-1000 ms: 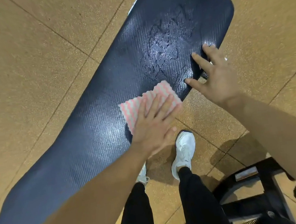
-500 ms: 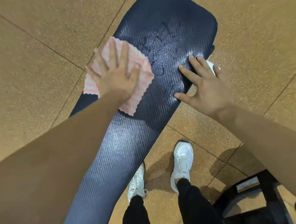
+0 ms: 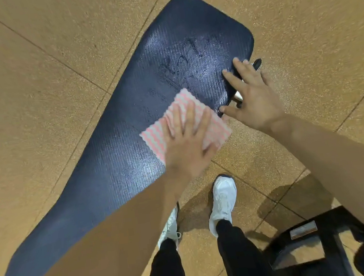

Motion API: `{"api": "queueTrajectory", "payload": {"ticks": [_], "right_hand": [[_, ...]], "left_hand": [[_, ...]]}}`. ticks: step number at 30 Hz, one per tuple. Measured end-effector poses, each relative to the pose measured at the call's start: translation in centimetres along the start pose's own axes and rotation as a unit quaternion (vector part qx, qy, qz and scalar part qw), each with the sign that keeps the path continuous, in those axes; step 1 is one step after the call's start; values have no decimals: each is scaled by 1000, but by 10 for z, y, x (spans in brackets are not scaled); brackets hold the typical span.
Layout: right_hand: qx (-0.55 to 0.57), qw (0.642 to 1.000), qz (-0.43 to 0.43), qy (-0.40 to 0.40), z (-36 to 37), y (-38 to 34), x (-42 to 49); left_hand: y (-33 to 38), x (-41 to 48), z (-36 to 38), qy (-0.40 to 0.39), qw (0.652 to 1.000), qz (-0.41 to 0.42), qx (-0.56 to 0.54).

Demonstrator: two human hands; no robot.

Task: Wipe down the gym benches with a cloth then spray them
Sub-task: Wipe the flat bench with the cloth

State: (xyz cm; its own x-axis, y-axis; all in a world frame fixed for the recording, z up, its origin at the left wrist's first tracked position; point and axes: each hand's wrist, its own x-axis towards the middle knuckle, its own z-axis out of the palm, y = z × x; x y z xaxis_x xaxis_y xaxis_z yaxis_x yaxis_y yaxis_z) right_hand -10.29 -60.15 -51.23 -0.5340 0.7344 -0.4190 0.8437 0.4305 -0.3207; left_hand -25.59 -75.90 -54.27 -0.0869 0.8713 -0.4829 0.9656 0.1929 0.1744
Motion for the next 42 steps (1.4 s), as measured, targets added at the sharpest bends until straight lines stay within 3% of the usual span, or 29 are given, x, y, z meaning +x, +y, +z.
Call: {"api": "queueTrajectory", "payload": {"ticks": [5, 7, 14, 22, 26, 29, 33, 38, 42], "right_hand": [[-2, 1000, 13, -21, -10, 7, 9], [-2, 999, 19, -26, -10, 7, 10], [-17, 998, 37, -47, -18, 4, 18], [-34, 997, 33, -56, -17, 7, 21], [-24, 997, 34, -59, -16, 8, 20], [-26, 997, 35, -67, -17, 7, 21], [-35, 996, 38, -73, -16, 6, 20], [-17, 995, 51, -81, -21, -1, 20], [3, 994, 65, -84, -22, -6, 19]], "left_hand": [[-13, -12, 0, -1, 997, 69, 27], [-28, -5, -6, -17, 997, 60, 53], [-77, 52, -58, -30, 989, -142, -14], [-110, 120, -99, -25, 967, -250, -44], [-84, 139, -96, 39, 970, -225, -87], [-62, 144, -90, 49, 979, -191, -48], [-45, 126, -71, 61, 996, -56, 34], [-27, 70, -41, 1, 991, 115, 71], [-22, 35, -29, 8, 983, 173, 63]]}}
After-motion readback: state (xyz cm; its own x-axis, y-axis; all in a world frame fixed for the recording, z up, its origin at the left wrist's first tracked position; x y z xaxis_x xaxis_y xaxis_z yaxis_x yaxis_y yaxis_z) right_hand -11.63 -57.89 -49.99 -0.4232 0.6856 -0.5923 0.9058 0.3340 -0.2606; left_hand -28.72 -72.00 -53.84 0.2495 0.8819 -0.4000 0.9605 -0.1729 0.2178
